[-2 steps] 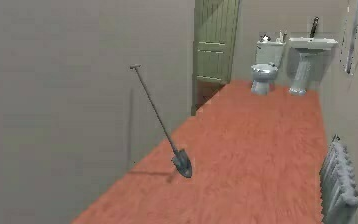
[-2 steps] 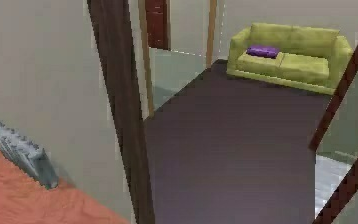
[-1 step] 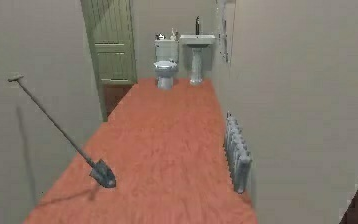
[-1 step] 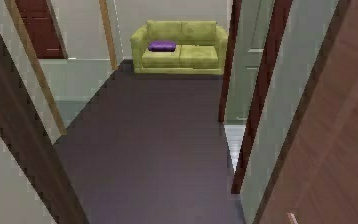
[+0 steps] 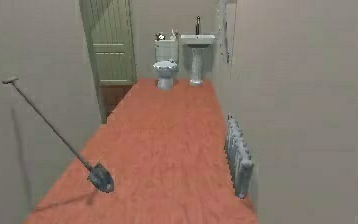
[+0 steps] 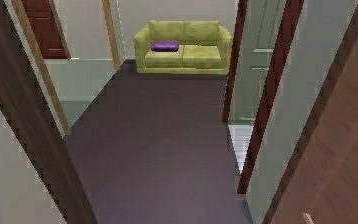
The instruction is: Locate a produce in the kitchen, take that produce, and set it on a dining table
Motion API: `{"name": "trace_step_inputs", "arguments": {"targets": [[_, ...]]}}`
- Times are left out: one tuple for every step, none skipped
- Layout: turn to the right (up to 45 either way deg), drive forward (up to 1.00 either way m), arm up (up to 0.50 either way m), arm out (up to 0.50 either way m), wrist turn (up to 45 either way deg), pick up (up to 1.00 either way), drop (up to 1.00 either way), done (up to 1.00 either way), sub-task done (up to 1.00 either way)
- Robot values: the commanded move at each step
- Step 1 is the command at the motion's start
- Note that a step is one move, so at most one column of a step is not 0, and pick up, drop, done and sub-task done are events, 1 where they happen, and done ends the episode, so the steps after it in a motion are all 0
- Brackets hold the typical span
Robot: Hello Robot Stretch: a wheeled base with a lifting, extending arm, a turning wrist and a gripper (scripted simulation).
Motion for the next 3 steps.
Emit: {"name": "trace_step_inputs", "arguments": {"targets": [[45.0, 0.00, 0.00, 0.00, 0.0, 0.00, 0.00, 0.00, 0.00], [39.0, 0.00, 0.00, 0.00, 0.0, 0.00, 0.00, 0.00, 0.00], [0.0, 0.75, 0.00, 0.00, 0.0, 0.00, 0.00, 0.00, 0.00]]}}
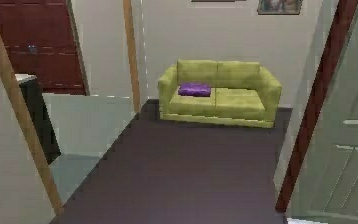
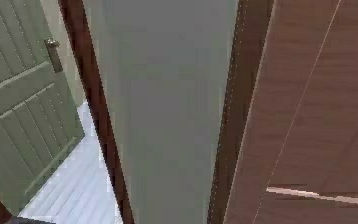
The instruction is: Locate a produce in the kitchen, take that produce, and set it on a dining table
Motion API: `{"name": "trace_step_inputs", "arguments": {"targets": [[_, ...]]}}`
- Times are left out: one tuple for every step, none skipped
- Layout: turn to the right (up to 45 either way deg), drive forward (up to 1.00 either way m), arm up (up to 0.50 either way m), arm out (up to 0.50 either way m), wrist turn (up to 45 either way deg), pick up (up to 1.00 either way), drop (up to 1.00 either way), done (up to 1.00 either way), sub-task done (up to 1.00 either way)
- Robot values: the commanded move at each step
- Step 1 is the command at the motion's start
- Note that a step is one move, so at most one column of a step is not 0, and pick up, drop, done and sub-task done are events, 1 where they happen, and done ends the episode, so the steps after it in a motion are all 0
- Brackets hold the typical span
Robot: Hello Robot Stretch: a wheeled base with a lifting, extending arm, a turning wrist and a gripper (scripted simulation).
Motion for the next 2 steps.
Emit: {"name": "trace_step_inputs", "arguments": {"targets": [[-21.0, 0.00, 0.00, 0.00, 0.0, 0.00, 0.00, 0.00, 0.00], [0.0, 1.00, 0.00, 0.00, 0.0, 0.00, 0.00, 0.00, 0.00]]}}
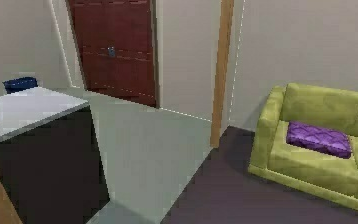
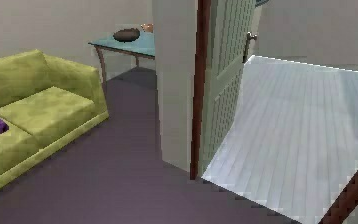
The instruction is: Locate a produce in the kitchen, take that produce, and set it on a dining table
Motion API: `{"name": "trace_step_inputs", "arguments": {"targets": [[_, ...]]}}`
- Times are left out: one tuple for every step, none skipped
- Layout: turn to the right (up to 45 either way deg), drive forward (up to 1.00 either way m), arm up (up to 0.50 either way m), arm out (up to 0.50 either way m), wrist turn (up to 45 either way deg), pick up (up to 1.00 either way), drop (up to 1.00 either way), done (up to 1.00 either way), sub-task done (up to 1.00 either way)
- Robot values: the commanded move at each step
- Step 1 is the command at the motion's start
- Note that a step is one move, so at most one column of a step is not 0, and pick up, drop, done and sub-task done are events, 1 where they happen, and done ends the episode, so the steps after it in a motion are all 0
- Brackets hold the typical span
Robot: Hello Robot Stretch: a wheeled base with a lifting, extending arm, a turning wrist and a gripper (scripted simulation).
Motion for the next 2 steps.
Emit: {"name": "trace_step_inputs", "arguments": {"targets": [[-6.0, 0.00, 0.00, 0.00, 0.0, 0.00, 0.00, 0.00, 0.00], [0.0, 0.40, 0.00, 0.00, 0.0, 0.00, 0.00, 0.00, 0.00]]}}
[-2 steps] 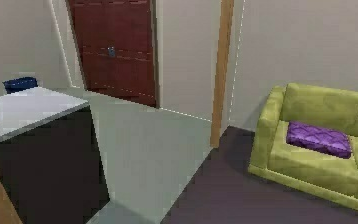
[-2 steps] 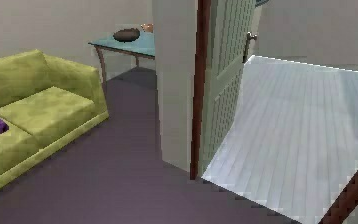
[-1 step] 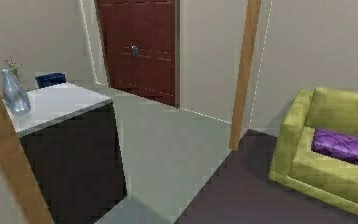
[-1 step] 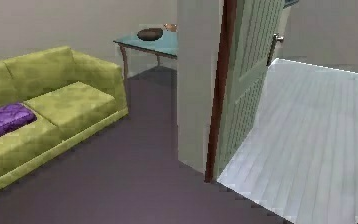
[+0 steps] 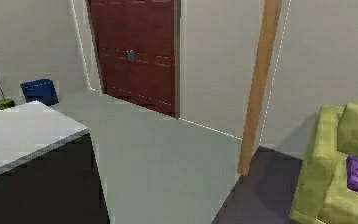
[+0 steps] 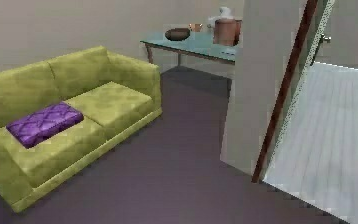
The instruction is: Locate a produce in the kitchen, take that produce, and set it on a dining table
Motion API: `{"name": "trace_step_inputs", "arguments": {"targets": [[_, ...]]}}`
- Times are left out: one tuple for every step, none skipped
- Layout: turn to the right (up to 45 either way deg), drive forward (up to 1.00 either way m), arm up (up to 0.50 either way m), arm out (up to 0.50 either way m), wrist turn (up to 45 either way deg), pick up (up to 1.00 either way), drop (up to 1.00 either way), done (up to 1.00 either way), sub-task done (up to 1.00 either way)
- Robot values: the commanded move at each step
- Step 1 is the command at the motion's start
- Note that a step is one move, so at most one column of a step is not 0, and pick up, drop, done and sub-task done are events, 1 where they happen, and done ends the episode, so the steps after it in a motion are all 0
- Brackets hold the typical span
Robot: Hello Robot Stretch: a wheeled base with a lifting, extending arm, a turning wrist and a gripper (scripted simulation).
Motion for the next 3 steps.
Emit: {"name": "trace_step_inputs", "arguments": {"targets": [[-30.0, 0.00, 0.00, 0.00, 0.0, 0.00, 0.00, 0.00, 0.00], [0.0, 0.55, 0.00, 0.00, 0.0, 0.00, 0.00, 0.00, 0.00], [-45.0, 0.00, 0.00, 0.00, 0.0, 0.00, 0.00, 0.00, 0.00]]}}
